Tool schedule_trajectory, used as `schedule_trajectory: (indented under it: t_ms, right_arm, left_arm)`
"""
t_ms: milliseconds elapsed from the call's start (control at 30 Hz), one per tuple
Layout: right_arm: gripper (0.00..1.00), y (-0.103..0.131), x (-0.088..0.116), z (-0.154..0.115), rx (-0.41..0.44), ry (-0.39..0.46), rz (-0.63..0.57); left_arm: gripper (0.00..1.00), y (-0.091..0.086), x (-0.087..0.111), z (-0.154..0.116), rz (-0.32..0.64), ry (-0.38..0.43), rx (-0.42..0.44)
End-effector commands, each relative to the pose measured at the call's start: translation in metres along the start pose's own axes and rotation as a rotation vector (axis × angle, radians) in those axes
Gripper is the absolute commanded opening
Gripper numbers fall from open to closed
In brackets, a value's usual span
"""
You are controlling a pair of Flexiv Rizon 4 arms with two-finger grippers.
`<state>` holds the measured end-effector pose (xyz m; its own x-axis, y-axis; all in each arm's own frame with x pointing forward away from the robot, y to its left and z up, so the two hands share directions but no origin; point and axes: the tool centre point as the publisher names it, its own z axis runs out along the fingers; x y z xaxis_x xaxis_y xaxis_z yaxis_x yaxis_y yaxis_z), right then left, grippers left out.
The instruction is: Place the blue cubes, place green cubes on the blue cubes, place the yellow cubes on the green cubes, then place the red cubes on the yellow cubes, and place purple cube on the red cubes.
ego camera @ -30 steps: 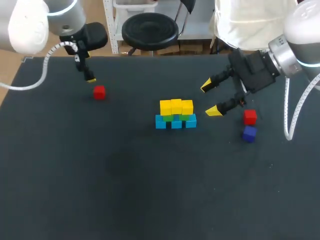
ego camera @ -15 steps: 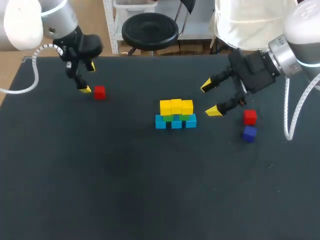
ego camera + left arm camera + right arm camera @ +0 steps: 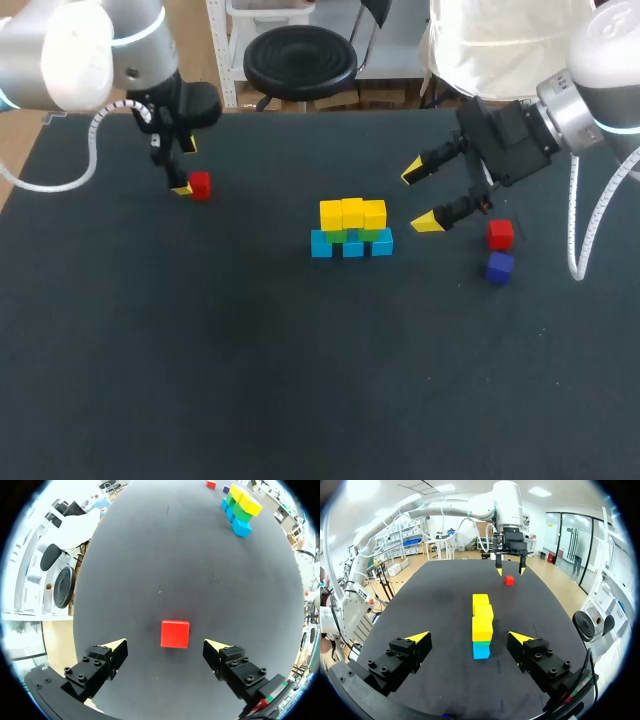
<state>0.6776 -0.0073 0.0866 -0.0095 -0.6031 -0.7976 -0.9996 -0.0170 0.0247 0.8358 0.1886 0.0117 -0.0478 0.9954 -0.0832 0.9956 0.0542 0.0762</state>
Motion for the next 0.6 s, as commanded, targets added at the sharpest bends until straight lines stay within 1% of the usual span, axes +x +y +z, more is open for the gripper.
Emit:
schedule_trajectory:
  t_ms: [33, 133, 300, 600]
  right_arm:
    - [1.00, 0.001, 0.000, 0.000, 0.001, -0.002, -0.001]
    - [1.00, 0.001, 0.000, 0.000, 0.001, -0.002, -0.001]
    - [1.00, 0.001, 0.000, 0.000, 0.001, -0.002, -0.001]
    - [1.00, 0.001, 0.000, 0.000, 0.001, -0.002, -0.001]
  left_arm:
    - [1.00, 0.003, 0.005, 0.002, -0.003, 0.005, 0.006]
    - [1.00, 0.004, 0.006, 0.003, 0.003, 0.007, 0.006]
    - [1.00, 0.001, 0.000, 0.007, 0.013, 0.012, 0.008]
    - [1.00, 0.001, -0.005, 0.015, 0.013, 0.023, 0.028]
